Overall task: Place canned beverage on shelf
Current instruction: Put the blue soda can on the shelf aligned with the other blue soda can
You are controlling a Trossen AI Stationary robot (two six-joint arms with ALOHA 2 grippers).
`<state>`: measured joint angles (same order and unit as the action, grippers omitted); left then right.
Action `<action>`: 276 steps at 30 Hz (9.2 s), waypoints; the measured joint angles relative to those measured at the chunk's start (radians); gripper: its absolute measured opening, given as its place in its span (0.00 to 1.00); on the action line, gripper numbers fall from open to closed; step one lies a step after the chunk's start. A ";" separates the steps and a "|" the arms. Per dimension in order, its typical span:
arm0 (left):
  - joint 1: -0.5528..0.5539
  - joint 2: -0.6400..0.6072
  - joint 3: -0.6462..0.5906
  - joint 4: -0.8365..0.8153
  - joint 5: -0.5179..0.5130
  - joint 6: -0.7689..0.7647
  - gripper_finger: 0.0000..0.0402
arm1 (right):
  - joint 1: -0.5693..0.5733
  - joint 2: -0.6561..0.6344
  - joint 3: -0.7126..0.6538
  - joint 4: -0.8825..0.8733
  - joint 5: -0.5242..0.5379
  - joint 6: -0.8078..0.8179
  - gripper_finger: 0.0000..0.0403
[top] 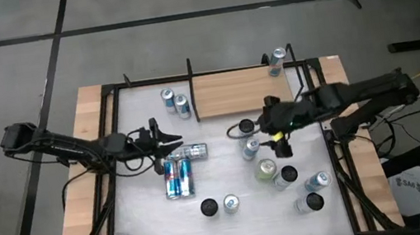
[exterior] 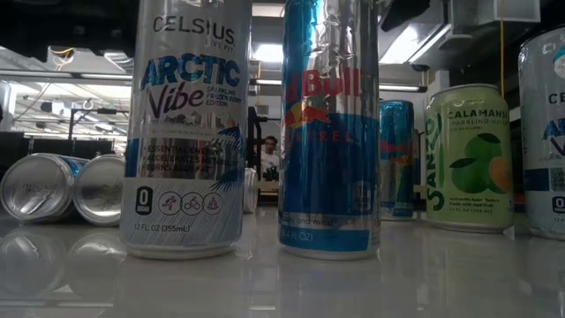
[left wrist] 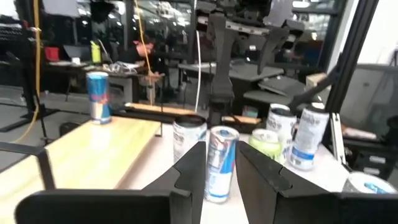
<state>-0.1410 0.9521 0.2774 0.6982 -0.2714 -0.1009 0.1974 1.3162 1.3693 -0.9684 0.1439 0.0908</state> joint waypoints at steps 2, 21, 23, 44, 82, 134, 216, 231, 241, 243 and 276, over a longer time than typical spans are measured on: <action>0.000 0.026 0.003 0.000 0.003 0.000 0.20 | 0.022 0.032 0.000 0.000 0.002 0.016 0.77; 0.000 0.069 0.004 0.000 0.003 -0.004 0.20 | 0.065 0.241 -0.011 -0.117 0.176 0.220 0.77; 0.000 0.069 0.004 -0.001 0.003 -0.004 0.20 | 0.065 0.240 -0.020 -0.119 0.188 0.225 0.77; 0.000 0.069 0.004 -0.001 0.003 -0.004 0.20 | 0.064 0.245 -0.124 0.002 0.222 0.216 0.77; 0.000 0.069 0.004 0.000 0.004 -0.004 0.20 | 0.064 0.294 -0.122 0.061 0.177 0.136 0.77; 0.000 0.069 0.004 0.000 0.003 -0.004 0.20 | 0.064 0.273 0.077 -0.331 0.097 0.156 0.59; 0.001 0.069 0.004 -0.002 -0.034 0.000 0.20 | -1.129 -0.021 -0.253 0.036 -0.164 -0.445 0.61; 0.001 0.069 0.004 -0.002 -0.034 0.000 0.20 | -1.128 -0.014 -0.253 0.056 -0.163 -0.436 0.61; 0.001 0.069 0.004 -0.002 -0.034 0.000 0.20 | -1.126 0.042 -0.249 0.061 -0.166 -0.436 0.62; 0.001 0.069 0.004 -0.002 -0.034 0.000 0.20 | -1.126 0.046 -0.248 0.063 -0.165 -0.436 0.62; 0.001 0.069 0.004 -0.002 -0.034 0.000 0.20 | -1.127 0.048 -0.250 0.056 -0.156 -0.436 0.62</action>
<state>-0.1398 1.0210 0.2813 0.6964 -0.3054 -0.1010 -0.9295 1.3640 1.1191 -0.9127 -0.0116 -0.3454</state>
